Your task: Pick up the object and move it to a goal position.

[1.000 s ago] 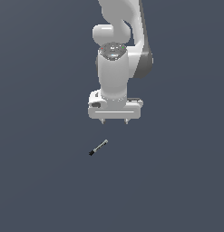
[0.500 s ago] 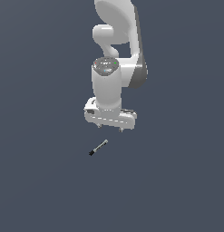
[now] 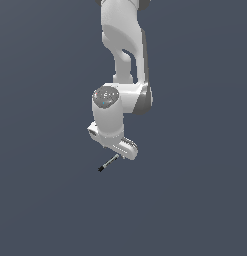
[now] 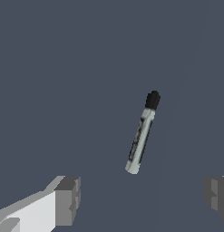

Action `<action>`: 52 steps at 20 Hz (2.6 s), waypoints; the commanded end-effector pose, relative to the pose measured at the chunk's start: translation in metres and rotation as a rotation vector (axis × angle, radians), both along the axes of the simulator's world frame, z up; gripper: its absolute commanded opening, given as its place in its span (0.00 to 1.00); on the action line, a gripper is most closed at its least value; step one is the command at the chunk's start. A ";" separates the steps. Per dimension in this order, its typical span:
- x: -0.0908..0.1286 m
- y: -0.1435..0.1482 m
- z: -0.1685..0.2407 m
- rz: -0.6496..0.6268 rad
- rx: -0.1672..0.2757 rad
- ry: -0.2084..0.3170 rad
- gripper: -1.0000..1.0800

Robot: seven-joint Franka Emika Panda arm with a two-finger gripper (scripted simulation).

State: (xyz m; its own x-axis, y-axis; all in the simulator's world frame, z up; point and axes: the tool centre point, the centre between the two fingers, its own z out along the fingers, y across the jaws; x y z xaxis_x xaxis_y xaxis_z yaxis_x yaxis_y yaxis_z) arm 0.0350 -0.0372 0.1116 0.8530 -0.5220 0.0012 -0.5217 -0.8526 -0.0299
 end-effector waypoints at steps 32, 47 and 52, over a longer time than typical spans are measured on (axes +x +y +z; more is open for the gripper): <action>0.008 -0.032 -0.099 -0.292 -0.022 0.020 0.96; 0.009 -0.032 -0.102 -0.292 -0.022 0.020 0.00; 0.008 -0.028 -0.095 -0.292 -0.022 0.020 0.00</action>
